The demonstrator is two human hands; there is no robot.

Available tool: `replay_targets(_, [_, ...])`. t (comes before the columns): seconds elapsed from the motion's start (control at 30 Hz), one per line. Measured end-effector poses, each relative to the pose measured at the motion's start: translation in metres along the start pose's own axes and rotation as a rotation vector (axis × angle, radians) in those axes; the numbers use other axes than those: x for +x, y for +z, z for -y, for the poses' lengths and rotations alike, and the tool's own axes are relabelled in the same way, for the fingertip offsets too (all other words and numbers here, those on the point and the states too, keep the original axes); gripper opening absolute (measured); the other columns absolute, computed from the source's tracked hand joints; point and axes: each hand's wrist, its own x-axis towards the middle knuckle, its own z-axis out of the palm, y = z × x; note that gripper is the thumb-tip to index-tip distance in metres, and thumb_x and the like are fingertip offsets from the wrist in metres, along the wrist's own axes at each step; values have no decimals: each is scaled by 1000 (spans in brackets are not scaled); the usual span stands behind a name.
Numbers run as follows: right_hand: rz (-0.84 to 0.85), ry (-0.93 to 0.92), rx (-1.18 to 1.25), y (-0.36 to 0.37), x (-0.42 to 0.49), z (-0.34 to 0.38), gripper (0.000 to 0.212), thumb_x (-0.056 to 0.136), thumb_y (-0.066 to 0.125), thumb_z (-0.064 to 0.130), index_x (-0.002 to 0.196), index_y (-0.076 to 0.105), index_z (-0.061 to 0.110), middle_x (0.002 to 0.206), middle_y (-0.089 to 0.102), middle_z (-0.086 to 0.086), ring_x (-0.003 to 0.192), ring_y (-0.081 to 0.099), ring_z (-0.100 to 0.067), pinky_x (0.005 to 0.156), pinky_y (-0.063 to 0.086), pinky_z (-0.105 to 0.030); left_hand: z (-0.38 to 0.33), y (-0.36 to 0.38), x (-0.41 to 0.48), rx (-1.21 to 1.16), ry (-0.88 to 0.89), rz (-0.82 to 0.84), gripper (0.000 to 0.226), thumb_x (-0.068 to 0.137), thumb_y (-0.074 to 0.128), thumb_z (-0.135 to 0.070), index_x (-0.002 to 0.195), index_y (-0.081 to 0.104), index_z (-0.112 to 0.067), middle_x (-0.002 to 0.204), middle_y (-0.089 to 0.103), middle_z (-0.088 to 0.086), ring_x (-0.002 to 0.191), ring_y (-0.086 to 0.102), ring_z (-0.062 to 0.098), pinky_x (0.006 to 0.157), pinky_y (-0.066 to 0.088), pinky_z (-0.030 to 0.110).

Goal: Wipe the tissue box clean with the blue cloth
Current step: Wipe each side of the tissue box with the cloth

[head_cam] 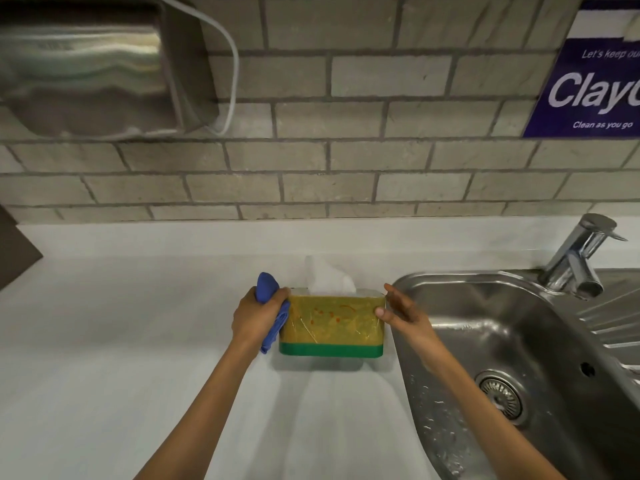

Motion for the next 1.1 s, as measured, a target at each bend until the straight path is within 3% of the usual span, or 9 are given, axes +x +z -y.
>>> replay_targets(0.13, [215,154,159,-3,14,1,113,52,82,42,146,22,27,149,36,-7,136,35,-21,117,24,-40,1,0,-4,-44,-7,-1,23,79,64,-41,70,51,-24,69,62,1,80,62,29,87,52,45])
replay_targets(0.23, [315,184,254,-3,27,-3,134,33,89,47,145,24,16,143,44,-11,133,39,-25,116,27,-40,-2,0,-6,-67,-15,5,28,63,58,-51,69,51,-24,69,62,1,81,63,30,85,52,44])
replay_targets(0.33, [387,145,207,-3,35,-2,105,34,86,56,125,48,20,124,59,-5,117,55,-18,97,48,-26,-4,1,-6,-89,-9,8,29,60,55,-52,70,51,-25,70,62,1,80,63,30,86,53,45])
replay_targets(0.4, [388,147,197,-3,39,-3,106,31,86,59,122,49,19,121,60,-3,113,56,-16,91,49,-24,-3,3,-4,-113,-3,6,30,64,59,-50,74,52,-22,75,64,4,84,64,31,88,52,46])
replay_targets(0.57, [367,143,137,0,43,-1,100,26,85,62,111,51,22,113,62,1,105,59,-10,75,54,-14,4,9,-7,-246,40,-89,47,87,58,-37,122,42,-11,89,61,1,84,61,22,79,49,33])
replay_targets(0.7, [329,143,101,2,43,-1,112,28,83,65,122,48,15,118,62,-3,114,56,-19,92,48,-24,6,14,-32,-171,324,-220,45,85,52,-44,123,41,-23,90,61,-11,84,63,13,65,47,19])
replay_targets(0.77, [319,137,92,5,42,0,115,28,81,67,124,48,13,120,61,-5,116,55,-21,101,42,-31,8,25,-42,12,484,-195,45,84,48,-47,123,45,-23,114,61,-2,104,58,21,83,47,23])
replay_targets(0.87, [317,123,63,8,41,1,99,30,79,70,112,57,18,110,68,1,109,60,-16,94,46,-26,16,40,-49,351,549,-211,67,87,34,-53,144,31,-19,153,26,14,137,27,31,109,29,38])
replay_targets(1.1, [285,73,42,11,37,0,83,34,77,69,101,62,22,101,71,3,103,63,-15,95,46,-31,8,50,-53,471,517,-242,69,90,15,-59,140,41,-20,148,33,26,124,43,44,93,45,52])
